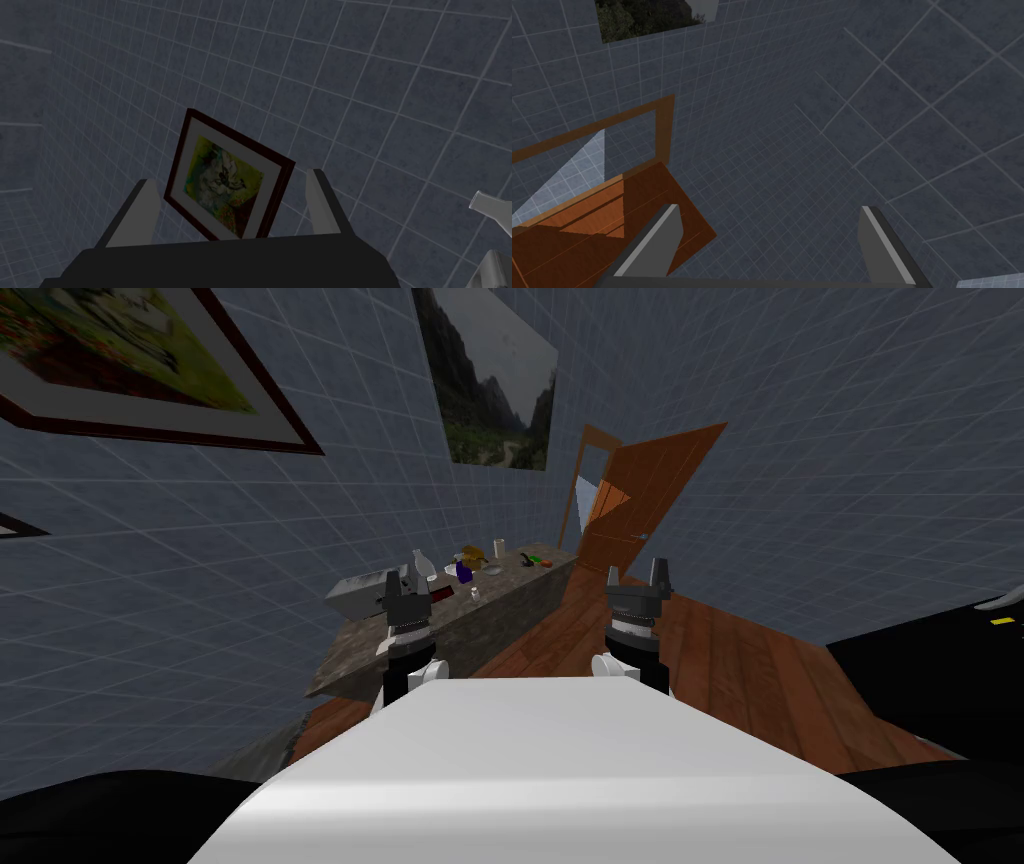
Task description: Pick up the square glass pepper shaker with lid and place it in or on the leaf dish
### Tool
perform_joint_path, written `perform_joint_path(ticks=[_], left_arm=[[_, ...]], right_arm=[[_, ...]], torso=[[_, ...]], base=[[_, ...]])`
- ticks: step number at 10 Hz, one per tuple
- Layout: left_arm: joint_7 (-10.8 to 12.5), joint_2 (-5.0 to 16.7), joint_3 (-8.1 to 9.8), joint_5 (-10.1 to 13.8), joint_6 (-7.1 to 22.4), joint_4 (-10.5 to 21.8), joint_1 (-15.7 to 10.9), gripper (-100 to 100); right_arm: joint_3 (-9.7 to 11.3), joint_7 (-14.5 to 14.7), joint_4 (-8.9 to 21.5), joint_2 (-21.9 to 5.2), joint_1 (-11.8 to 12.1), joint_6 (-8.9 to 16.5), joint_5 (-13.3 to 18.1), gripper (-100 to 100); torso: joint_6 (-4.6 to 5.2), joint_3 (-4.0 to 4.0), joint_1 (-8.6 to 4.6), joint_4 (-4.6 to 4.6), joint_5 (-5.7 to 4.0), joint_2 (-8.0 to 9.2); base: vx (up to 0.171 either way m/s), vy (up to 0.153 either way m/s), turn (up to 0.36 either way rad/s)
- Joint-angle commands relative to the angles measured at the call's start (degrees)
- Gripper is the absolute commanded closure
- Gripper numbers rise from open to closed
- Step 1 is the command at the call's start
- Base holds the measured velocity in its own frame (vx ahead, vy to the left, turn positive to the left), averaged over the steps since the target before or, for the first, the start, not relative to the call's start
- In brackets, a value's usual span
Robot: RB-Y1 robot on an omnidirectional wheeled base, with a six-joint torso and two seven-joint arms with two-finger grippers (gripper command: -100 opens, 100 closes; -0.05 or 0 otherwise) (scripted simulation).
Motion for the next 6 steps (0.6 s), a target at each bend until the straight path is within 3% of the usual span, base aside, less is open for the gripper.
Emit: perform_joint_path(ticks=[1, 6], left_arm=[[0.15, 2.27, 0.13, 0.33, 0.22, 0.39, 0.07, -100], [1.51, 9.66, 1.4, 3.16, 1.99, 3.21, 0.64, -100]], right_arm=[[0.0, 0.0, 0.0, 0.0, 0.0, 0.0, 0.0, 0], [0.01, 0.0, 0.0, 0.01, 0.01, 0.0, 0.0, 0]], torso=[[0.0, 0.0, 0.0, 0.0, 0.0, 0.0], [0.0, -0.08, -0.34, -0.03, -0.07, -0.15]], base=[[0.007, -0.025, 0.025], [0.03, -0.085, 0.073]])
